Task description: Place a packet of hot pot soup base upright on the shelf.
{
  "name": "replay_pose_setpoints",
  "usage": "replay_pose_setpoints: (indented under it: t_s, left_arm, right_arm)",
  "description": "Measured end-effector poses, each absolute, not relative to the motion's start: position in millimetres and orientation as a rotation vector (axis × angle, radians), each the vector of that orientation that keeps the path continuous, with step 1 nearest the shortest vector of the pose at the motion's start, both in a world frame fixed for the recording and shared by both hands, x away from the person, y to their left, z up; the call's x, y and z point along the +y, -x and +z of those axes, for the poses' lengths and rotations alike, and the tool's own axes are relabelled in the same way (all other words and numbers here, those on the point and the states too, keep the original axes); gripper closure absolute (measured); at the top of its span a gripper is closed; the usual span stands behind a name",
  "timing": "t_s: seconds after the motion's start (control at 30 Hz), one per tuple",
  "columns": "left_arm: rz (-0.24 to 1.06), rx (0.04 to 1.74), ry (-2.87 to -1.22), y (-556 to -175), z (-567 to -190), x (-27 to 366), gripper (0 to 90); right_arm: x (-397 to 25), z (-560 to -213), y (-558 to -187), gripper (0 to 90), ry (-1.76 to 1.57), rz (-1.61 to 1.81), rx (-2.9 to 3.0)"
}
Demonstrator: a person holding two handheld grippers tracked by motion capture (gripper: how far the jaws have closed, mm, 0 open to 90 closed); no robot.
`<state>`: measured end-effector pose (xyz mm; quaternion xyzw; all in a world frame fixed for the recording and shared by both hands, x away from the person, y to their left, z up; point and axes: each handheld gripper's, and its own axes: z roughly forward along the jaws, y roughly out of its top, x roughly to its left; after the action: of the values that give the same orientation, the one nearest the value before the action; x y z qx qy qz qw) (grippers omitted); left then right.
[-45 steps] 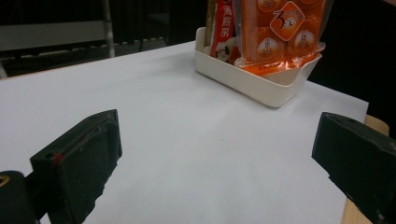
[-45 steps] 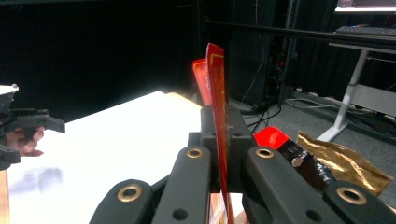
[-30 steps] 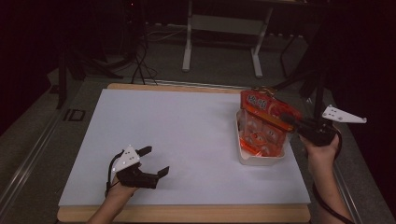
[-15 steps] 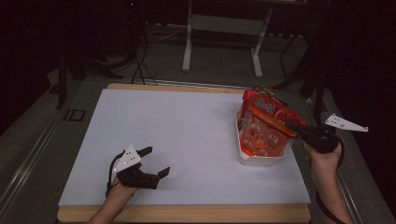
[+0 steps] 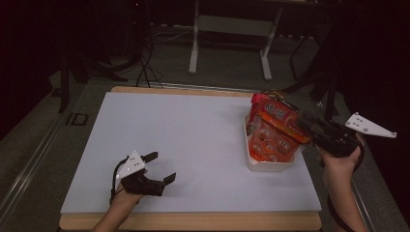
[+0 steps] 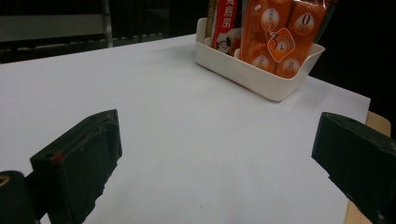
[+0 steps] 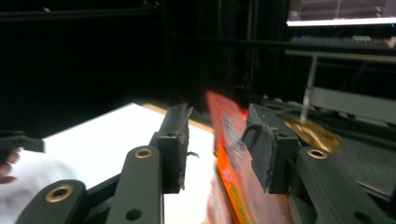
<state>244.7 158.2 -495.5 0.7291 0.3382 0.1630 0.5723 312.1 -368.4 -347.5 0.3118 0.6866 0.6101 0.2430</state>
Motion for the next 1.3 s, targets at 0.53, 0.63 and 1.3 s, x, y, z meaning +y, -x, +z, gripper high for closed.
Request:
replay_pose_setpoints:
  t_s: [0.53,0.63,1.3]
  left_arm:
    - [0.372,0.78,-1.71,-243,-494,159,2.2]
    - [0.386,0.777,-1.711,-242,-492,160,2.2]
    - [0.37,0.771,-1.728,-242,-496,159,2.2]
  right_arm:
    - [-317,-349,-302,19.0,-0.771,1.787,2.038]
    - [-309,-360,-303,14.8,-0.78,1.809,2.077]
    - [-279,-425,-297,13.7,-0.786,1.73,2.282]
